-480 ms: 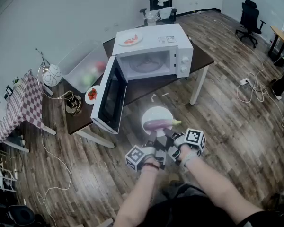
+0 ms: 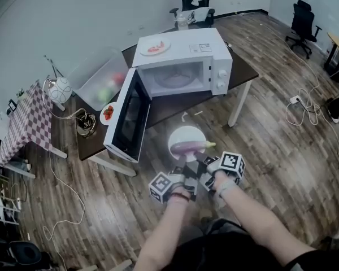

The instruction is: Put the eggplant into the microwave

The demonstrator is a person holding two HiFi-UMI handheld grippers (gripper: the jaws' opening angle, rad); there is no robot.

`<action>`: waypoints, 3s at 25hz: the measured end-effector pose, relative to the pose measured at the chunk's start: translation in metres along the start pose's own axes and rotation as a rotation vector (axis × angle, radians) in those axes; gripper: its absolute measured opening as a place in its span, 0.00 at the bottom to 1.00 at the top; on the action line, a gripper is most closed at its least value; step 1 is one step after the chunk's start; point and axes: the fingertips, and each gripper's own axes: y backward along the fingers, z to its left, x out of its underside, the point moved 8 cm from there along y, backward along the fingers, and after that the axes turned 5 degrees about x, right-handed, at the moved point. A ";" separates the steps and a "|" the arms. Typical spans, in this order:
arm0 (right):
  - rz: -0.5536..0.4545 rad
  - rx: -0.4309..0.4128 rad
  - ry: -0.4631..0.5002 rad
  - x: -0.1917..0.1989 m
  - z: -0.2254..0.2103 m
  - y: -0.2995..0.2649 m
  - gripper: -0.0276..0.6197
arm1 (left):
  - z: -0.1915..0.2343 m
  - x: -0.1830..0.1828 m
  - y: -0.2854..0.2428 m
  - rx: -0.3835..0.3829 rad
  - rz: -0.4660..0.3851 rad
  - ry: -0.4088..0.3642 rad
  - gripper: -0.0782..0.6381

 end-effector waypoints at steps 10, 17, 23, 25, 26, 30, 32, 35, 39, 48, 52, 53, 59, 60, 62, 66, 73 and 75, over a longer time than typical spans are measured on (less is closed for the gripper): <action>0.021 -0.039 0.014 -0.017 0.004 -0.011 0.07 | -0.002 -0.004 -0.018 0.012 -0.012 -0.012 0.13; 0.018 -0.044 0.000 -0.027 0.005 -0.018 0.07 | -0.004 -0.006 -0.031 0.007 -0.011 -0.014 0.13; 0.013 -0.036 0.002 -0.040 0.005 -0.029 0.07 | -0.001 -0.012 -0.047 0.004 -0.006 -0.009 0.13; 0.011 -0.039 -0.011 -0.044 0.006 -0.033 0.07 | -0.002 -0.014 -0.054 0.002 -0.002 -0.008 0.13; 0.010 -0.040 -0.012 -0.047 0.007 -0.035 0.07 | -0.002 -0.015 -0.057 0.002 0.000 -0.009 0.13; 0.006 -0.038 -0.003 -0.057 0.010 -0.044 0.07 | -0.003 -0.022 -0.070 0.000 0.003 -0.011 0.13; 0.005 -0.037 -0.012 -0.061 0.011 -0.050 0.07 | -0.003 -0.026 -0.077 -0.002 0.005 -0.011 0.13; 0.002 -0.036 -0.011 -0.070 0.014 -0.060 0.07 | -0.003 -0.033 -0.089 -0.003 0.007 -0.009 0.13; 0.000 -0.045 -0.020 -0.079 0.019 -0.072 0.07 | -0.004 -0.041 -0.103 -0.004 0.010 -0.008 0.13; -0.014 -0.038 -0.016 -0.104 0.026 -0.098 0.07 | -0.006 -0.059 -0.136 -0.007 0.020 -0.007 0.13; -0.021 -0.035 -0.021 -0.111 0.029 -0.108 0.07 | -0.007 -0.068 -0.148 -0.010 0.028 -0.007 0.13; -0.021 -0.036 -0.017 -0.113 0.029 -0.111 0.07 | -0.007 -0.070 -0.150 -0.010 0.029 -0.006 0.13; -0.024 -0.051 -0.029 -0.119 0.038 -0.129 0.07 | -0.012 -0.084 -0.164 -0.008 0.032 -0.012 0.13; -0.026 -0.052 -0.033 -0.120 0.040 -0.131 0.07 | -0.013 -0.086 -0.167 -0.008 0.034 -0.015 0.13; -0.028 -0.053 -0.029 -0.124 0.042 -0.136 0.07 | -0.014 -0.091 -0.173 -0.005 0.036 -0.015 0.13; -0.034 -0.043 -0.015 -0.132 0.047 -0.145 0.07 | -0.018 -0.098 -0.184 0.002 0.042 -0.003 0.13; -0.057 -0.056 -0.009 -0.141 0.055 -0.158 0.07 | -0.020 -0.110 -0.200 0.015 0.059 -0.010 0.13; -0.056 -0.059 -0.009 -0.142 0.057 -0.162 0.07 | -0.020 -0.113 -0.203 0.020 0.057 -0.012 0.13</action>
